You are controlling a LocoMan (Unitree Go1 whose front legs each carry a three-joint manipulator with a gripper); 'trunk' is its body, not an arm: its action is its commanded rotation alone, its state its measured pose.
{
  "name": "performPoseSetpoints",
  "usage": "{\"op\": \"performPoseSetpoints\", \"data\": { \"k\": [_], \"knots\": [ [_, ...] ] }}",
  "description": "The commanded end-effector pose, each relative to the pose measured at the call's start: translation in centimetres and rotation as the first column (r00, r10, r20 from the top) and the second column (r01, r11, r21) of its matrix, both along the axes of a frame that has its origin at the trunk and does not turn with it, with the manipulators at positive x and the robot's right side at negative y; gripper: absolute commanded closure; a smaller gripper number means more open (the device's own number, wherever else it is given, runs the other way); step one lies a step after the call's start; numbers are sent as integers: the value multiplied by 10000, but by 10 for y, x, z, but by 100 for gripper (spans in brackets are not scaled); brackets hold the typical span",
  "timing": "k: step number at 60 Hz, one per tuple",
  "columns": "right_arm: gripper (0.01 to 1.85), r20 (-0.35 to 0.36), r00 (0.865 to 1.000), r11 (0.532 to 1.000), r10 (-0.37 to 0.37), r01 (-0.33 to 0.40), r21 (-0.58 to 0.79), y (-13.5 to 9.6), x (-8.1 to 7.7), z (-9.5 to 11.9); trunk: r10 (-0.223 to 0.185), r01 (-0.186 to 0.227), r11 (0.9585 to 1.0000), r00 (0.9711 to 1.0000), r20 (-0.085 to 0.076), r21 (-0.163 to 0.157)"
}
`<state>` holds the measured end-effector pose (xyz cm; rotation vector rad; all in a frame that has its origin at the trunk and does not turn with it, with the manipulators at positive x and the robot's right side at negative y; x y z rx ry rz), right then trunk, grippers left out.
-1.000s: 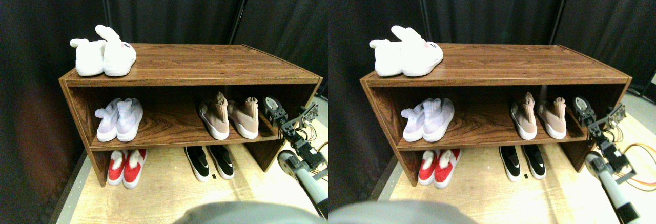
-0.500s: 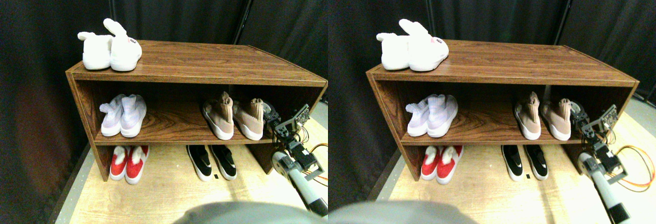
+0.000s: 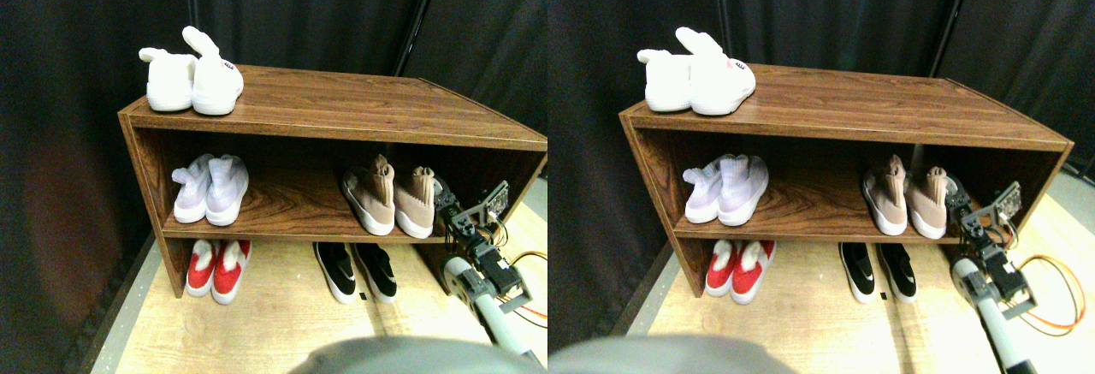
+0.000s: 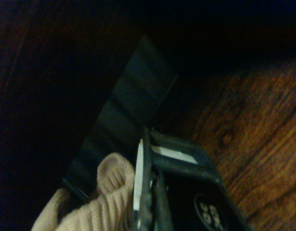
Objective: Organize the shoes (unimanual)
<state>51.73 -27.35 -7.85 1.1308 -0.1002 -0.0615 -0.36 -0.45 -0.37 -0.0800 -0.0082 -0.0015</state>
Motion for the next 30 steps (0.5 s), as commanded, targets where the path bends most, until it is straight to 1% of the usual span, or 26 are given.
{"op": "performPoseSetpoints", "data": {
  "k": [1,13,19,22,23,26,30],
  "knots": [
    [180,368,9992,9998,133,-139,166,8,-1,8,133,-137,9996,9997,-201,-227],
    [180,312,9994,9999,143,-141,-85,10,1,5,116,-120,9997,9997,-201,-234],
    [180,301,9995,10000,-88,89,-38,8,2,5,116,-120,9997,9997,-201,-234],
    [180,390,9990,9998,-211,212,-19,6,2,6,116,-120,9997,9997,-201,-234],
    [180,401,9989,9997,-228,229,-14,6,2,6,53,-57,9998,9997,-227,-196],
    [180,534,9983,9994,-254,265,-209,4,1,6,35,-39,9998,9998,-221,-174],
    [180,635,9972,9991,-382,391,-138,3,2,6,10,-14,9999,9998,-213,-166]
  ]
}}
